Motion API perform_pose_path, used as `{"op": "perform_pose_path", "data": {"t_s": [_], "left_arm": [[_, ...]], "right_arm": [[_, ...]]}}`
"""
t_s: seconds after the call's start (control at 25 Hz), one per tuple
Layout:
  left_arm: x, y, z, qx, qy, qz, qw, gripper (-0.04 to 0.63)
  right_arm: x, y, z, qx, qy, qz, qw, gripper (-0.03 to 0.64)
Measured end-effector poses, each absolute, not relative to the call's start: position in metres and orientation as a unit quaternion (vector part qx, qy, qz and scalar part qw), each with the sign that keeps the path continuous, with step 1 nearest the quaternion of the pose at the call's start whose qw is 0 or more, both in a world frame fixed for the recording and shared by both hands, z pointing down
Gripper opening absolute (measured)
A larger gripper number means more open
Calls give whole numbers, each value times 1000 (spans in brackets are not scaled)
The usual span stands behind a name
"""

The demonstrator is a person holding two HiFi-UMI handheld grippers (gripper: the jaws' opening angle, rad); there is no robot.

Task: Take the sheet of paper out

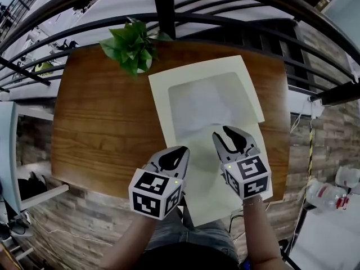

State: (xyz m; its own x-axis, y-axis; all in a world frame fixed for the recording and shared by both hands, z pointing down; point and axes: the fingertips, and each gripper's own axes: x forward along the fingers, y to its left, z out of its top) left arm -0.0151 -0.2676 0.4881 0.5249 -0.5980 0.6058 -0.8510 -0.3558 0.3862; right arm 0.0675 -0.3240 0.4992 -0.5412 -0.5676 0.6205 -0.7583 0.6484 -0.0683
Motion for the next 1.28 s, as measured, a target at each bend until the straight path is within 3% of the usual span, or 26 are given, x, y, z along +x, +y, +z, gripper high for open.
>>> {"op": "perform_pose_path", "data": {"t_s": [0.32, 0.52, 0.88, 1.04, 1.28], "left_arm": [[-14, -270, 490, 796, -455, 175, 359, 23], [-15, -267, 495, 794, -453, 179, 365, 23], [-16, -265, 494, 790, -452, 165, 381, 23], [-19, -266, 493, 787, -456, 160, 384, 23], [-18, -262, 497, 785, -455, 164, 387, 23]], "right_arm": [[64, -333, 531, 320, -859, 81, 392, 130], [61, -342, 544, 310, -861, 101, 389, 130], [60, -348, 562, 285, -847, 41, 447, 127], [60, -349, 564, 292, -845, 47, 446, 55], [59, -345, 564, 293, -845, 52, 444, 34]]}}
